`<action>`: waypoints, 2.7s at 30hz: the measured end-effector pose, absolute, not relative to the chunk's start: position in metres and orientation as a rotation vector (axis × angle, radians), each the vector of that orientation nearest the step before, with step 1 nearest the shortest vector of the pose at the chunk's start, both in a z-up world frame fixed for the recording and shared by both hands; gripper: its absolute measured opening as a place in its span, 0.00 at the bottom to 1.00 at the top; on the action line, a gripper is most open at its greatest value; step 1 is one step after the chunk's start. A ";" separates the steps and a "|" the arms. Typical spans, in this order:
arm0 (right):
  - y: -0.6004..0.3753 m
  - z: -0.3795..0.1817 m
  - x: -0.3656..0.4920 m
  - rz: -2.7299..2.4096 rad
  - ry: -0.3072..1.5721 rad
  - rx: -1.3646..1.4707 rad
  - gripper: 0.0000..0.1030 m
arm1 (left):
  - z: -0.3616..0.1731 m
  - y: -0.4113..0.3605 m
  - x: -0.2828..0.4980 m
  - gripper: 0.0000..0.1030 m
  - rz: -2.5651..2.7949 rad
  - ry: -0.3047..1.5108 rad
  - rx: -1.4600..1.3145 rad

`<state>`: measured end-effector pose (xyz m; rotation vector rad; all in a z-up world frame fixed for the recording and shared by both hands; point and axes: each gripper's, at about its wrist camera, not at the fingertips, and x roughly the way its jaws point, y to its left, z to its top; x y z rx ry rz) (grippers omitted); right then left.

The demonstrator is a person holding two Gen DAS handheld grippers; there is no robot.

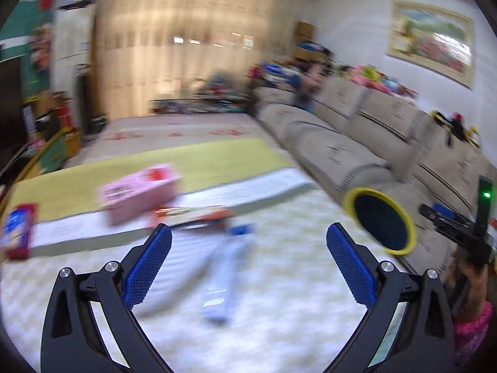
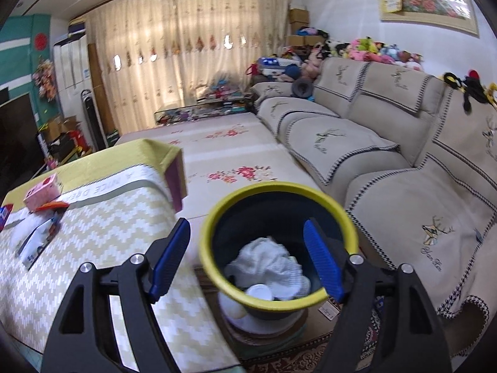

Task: Collect trash
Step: 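Move the left gripper back to the bed while the right gripper grasps the toothpaste tube, then carry the toothpaste tube over the bin and open the right gripper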

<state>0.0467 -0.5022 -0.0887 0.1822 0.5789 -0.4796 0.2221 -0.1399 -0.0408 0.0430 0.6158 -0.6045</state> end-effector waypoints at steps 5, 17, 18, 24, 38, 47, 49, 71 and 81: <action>-0.464 -0.091 0.076 -0.409 0.611 0.147 0.70 | -0.052 -0.057 0.234 0.95 -0.428 0.568 0.013; -0.343 -0.096 0.157 -0.116 0.705 0.118 0.70 | -0.077 0.023 0.248 0.95 -0.251 0.536 -0.149; -0.334 -0.098 0.162 -0.092 0.717 0.119 0.70 | -0.077 0.026 0.248 0.95 -0.244 0.533 -0.149; -0.275 -0.108 0.193 0.001 0.782 0.080 0.70 | -0.078 0.034 0.248 0.95 -0.249 0.535 -0.197; -0.233 -0.135 0.232 0.055 0.933 0.075 0.70 | -0.077 0.021 0.239 0.95 -0.285 0.529 -0.174; -0.244 -0.137 0.231 0.099 0.952 0.145 0.22 | -0.079 0.016 0.239 0.95 -0.288 0.542 -0.165; -0.254 -0.135 0.224 0.104 0.943 0.165 0.16 | -0.079 0.017 0.239 0.95 -0.290 0.542 -0.167; -0.489 -0.103 0.133 -0.387 0.762 0.301 0.12 | -0.091 -0.002 0.243 0.95 -0.356 0.592 -0.124; -0.551 -0.124 0.131 -0.588 0.782 0.274 0.44 | -0.098 -0.019 0.244 0.95 -0.434 0.633 -0.089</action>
